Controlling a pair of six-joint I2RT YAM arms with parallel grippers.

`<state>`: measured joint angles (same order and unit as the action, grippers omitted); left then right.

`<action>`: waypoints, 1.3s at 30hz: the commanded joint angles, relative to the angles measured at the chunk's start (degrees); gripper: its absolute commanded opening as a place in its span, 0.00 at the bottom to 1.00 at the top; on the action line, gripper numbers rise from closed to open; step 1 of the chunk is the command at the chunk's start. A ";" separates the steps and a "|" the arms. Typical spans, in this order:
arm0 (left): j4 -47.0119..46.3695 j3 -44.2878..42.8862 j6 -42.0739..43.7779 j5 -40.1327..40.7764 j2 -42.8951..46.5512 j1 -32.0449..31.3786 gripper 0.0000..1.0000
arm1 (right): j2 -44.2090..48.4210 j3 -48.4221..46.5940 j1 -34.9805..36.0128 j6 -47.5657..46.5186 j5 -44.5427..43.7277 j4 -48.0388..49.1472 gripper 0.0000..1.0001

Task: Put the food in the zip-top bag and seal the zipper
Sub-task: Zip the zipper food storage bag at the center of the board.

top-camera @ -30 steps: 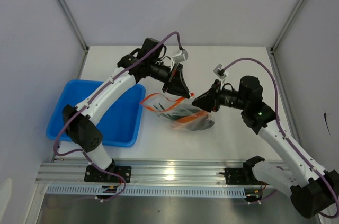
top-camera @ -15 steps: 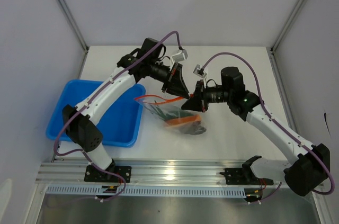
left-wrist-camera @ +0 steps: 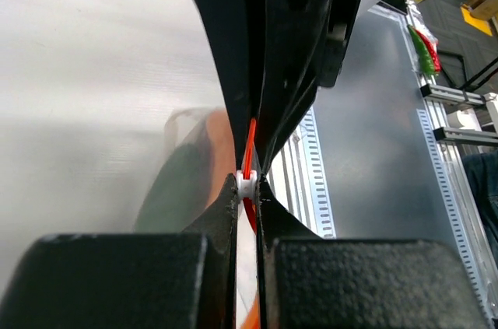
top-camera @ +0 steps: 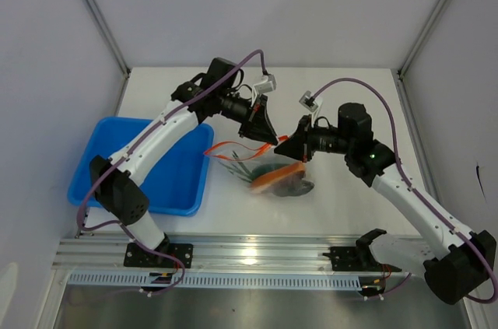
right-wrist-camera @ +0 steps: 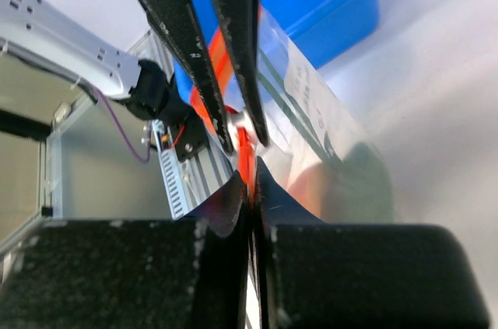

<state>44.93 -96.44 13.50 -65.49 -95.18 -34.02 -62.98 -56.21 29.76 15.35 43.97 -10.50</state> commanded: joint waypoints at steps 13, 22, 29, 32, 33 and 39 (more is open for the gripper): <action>0.43 12.50 -2.07 9.32 14.22 0.27 0.01 | 8.84 6.11 -8.75 8.38 -4.24 8.75 0.00; -0.01 17.87 -3.91 17.41 21.78 0.45 0.01 | 9.19 6.72 -10.77 8.29 -4.41 7.87 0.00; -1.42 21.65 -6.11 23.04 26.44 0.71 0.00 | 10.33 8.22 -13.41 9.16 -6.26 7.16 0.00; -2.30 24.27 -7.96 26.80 28.72 0.88 0.01 | 10.86 8.83 -14.81 9.43 -6.09 6.98 0.00; -2.47 24.63 -8.31 26.91 29.25 1.06 0.01 | 10.86 9.01 -15.08 9.69 -5.56 7.33 0.00; -1.78 26.66 -6.91 22.52 30.49 1.06 0.01 | 8.32 9.89 -14.21 11.37 11.29 15.60 0.00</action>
<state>42.96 -69.97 7.03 -40.91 -66.19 -33.56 -53.71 -45.74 15.16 25.50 45.95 -2.98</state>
